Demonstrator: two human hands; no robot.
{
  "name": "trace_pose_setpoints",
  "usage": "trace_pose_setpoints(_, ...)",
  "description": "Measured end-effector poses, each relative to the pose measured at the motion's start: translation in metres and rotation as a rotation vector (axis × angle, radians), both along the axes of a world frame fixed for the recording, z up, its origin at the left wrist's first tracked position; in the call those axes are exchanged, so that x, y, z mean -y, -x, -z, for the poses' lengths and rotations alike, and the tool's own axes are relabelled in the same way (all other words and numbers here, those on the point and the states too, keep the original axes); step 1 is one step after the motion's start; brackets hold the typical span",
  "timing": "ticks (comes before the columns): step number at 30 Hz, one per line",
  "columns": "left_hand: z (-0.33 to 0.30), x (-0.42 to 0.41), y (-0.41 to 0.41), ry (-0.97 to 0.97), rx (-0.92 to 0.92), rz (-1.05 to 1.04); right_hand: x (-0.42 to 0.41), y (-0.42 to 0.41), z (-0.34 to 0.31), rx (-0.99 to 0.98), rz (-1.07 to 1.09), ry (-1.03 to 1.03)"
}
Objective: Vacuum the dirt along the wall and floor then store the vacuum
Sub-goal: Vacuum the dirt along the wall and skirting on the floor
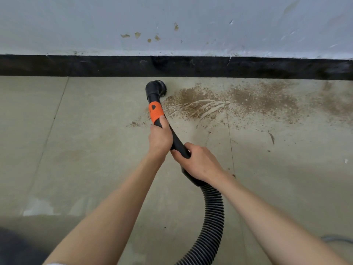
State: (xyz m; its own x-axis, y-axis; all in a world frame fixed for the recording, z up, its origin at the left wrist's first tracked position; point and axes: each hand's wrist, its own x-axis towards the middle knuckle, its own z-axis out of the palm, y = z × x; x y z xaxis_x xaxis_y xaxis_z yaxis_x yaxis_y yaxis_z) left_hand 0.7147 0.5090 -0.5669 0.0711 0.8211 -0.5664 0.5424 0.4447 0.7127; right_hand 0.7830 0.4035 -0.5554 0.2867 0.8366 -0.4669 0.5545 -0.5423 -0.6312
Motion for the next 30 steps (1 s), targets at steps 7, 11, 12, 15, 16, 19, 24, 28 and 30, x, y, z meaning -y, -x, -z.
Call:
trace_pose_setpoints(7,-0.006,0.014,-0.040,0.028,0.008,0.205,0.024,-0.018,-0.005,0.044,0.184,0.007)
trace_pose_setpoints(11,-0.006,0.012,-0.038,0.050,0.015,0.203,0.021,-0.016,-0.007,0.098,0.152,0.036)
trace_pose_setpoints(12,-0.006,0.010,-0.034,0.049,0.011,0.187,0.018,-0.014,-0.007,0.102,0.130,0.043)
trace_pose_setpoints(15,-0.008,0.003,-0.013,0.030,0.011,0.109,0.005,-0.005,-0.010,0.077,0.051,0.036)
trace_pose_setpoints(16,-0.008,0.000,-0.005,0.026,0.017,0.075,0.001,-0.001,-0.010,0.067,0.021,0.033)
trace_pose_setpoints(19,-0.009,-0.003,0.022,0.029,0.024,-0.026,-0.008,0.017,-0.011,0.046,-0.061,0.038)
trace_pose_setpoints(24,-0.006,0.010,0.043,0.012,0.017,-0.070,0.003,0.037,-0.007,0.025,-0.073,0.030)
trace_pose_setpoints(28,-0.004,0.022,0.035,0.014,0.012,-0.011,0.020,0.033,-0.006,0.039,-0.013,0.023)
trace_pose_setpoints(30,-0.003,0.028,0.025,0.024,0.026,0.039,0.030,0.028,-0.007,0.058,0.039,0.029)
